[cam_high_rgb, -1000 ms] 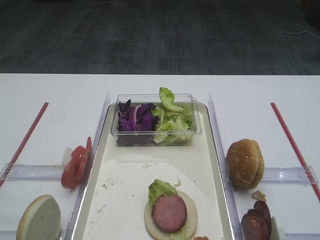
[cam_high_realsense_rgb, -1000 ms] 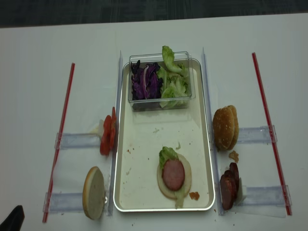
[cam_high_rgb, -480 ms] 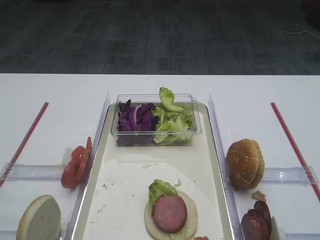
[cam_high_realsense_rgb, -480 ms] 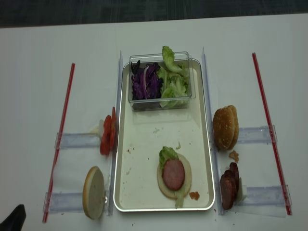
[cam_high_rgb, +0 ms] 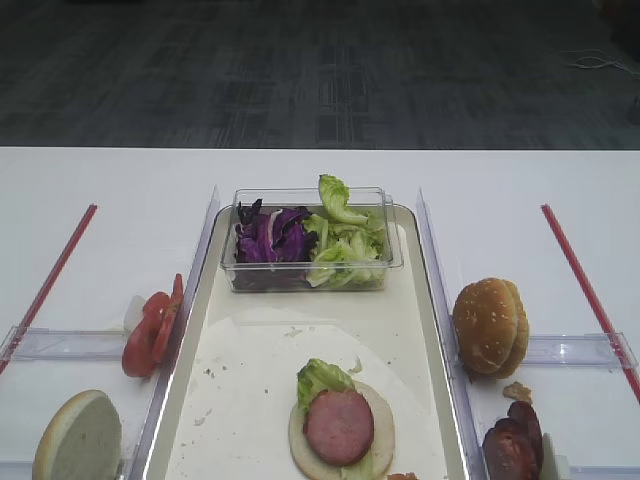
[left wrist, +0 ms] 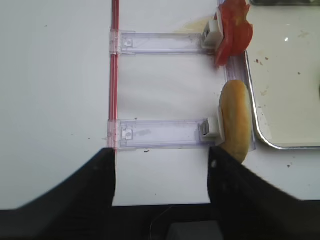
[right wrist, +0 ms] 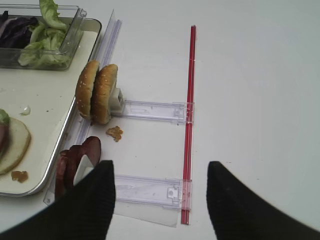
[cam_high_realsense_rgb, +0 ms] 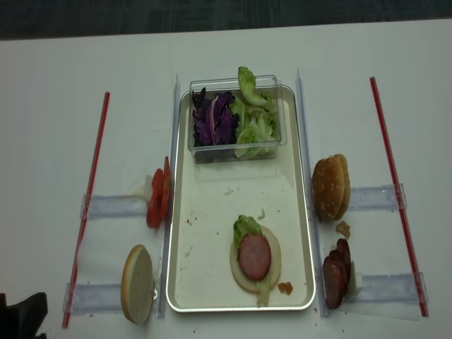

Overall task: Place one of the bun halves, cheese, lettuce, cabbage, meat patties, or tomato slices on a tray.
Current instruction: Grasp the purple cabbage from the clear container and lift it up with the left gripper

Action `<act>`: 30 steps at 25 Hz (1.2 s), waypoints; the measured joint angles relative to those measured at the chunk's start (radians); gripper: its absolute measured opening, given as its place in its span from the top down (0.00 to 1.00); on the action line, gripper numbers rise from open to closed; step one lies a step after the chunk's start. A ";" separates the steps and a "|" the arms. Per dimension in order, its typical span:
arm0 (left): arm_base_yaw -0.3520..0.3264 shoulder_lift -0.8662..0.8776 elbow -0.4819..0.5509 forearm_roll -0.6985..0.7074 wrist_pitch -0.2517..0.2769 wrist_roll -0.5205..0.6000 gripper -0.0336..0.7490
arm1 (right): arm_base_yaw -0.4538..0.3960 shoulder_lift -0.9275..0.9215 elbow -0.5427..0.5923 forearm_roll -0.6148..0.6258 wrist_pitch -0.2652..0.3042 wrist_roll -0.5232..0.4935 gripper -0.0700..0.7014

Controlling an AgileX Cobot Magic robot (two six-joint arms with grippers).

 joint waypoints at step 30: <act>-0.007 0.724 -0.283 0.000 -0.083 0.034 0.46 | 0.000 0.000 0.000 0.000 0.000 0.002 0.35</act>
